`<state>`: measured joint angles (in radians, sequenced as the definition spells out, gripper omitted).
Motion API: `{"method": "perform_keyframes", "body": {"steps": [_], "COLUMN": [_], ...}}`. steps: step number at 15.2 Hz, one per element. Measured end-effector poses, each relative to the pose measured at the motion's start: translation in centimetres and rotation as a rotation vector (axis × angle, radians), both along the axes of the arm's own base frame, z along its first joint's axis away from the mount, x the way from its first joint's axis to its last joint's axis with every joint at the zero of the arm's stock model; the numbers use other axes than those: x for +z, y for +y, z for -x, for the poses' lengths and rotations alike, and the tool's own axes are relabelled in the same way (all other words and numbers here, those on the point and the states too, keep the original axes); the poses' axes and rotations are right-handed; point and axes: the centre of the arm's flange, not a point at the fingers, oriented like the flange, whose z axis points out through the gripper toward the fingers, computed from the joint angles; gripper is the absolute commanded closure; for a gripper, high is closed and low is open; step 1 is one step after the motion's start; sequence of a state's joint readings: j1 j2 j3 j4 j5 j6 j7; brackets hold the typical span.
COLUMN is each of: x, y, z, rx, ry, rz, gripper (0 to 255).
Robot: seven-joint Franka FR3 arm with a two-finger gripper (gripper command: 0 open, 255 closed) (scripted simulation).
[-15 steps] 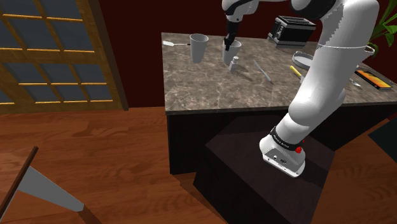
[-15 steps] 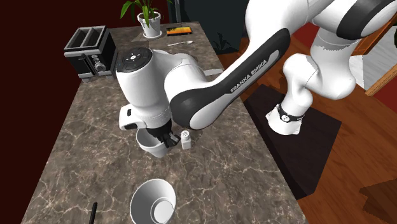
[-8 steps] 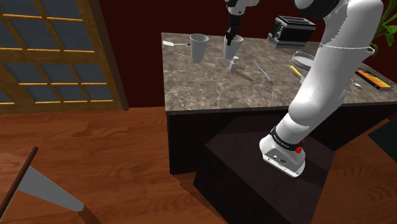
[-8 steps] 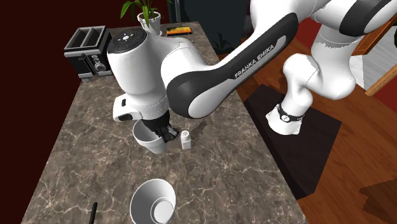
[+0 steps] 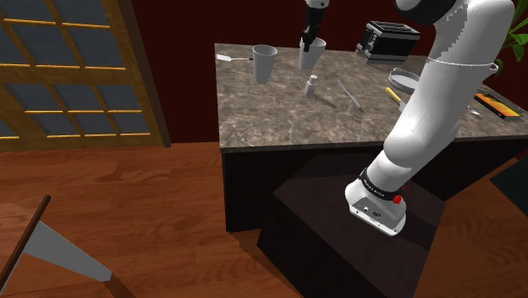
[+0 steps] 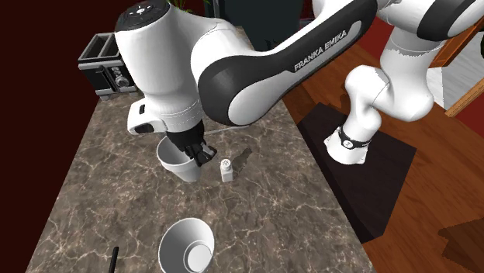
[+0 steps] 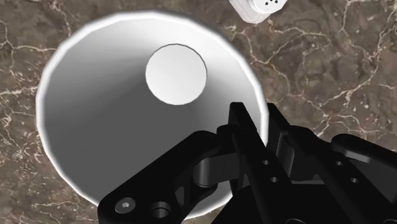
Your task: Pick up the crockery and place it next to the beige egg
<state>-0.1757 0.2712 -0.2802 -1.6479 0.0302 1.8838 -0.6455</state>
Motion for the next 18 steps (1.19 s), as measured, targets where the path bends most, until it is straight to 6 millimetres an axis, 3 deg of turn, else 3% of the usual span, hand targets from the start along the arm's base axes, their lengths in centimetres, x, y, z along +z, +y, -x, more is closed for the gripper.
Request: {"method": "perform_keyframes", "body": {"steps": [18], "x": [9.4], "y": [0.1], "z": [0.1], "rx": [0.0], "ry": [0.0], "rz": [0.0], "gripper": [255]}}
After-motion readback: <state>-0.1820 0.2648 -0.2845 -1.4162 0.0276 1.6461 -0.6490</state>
